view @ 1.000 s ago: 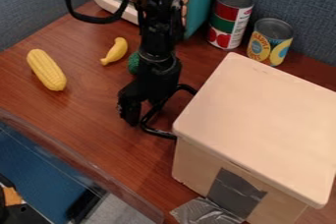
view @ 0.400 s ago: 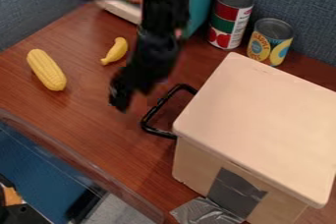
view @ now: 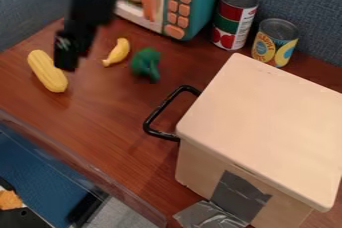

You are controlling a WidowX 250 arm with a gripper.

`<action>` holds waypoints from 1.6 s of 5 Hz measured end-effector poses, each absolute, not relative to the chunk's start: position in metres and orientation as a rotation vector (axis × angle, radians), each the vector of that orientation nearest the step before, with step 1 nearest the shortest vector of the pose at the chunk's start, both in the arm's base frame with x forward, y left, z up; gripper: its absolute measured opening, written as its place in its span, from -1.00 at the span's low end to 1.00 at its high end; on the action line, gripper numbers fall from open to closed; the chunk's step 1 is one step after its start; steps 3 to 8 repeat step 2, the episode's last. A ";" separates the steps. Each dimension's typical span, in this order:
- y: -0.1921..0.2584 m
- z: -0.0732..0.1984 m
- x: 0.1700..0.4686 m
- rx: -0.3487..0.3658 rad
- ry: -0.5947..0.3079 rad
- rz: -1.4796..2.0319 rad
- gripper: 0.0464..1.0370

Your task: Close the drawer

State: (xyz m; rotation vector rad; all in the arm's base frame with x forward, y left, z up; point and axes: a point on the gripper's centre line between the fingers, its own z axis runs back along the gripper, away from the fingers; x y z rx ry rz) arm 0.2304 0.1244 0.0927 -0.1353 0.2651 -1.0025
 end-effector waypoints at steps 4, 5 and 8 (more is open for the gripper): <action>0.108 0.165 0.187 -0.132 -0.091 -0.634 0.92; 0.108 0.165 0.187 -0.132 -0.091 -0.634 0.92; 0.108 0.165 0.187 -0.132 -0.091 -0.634 0.92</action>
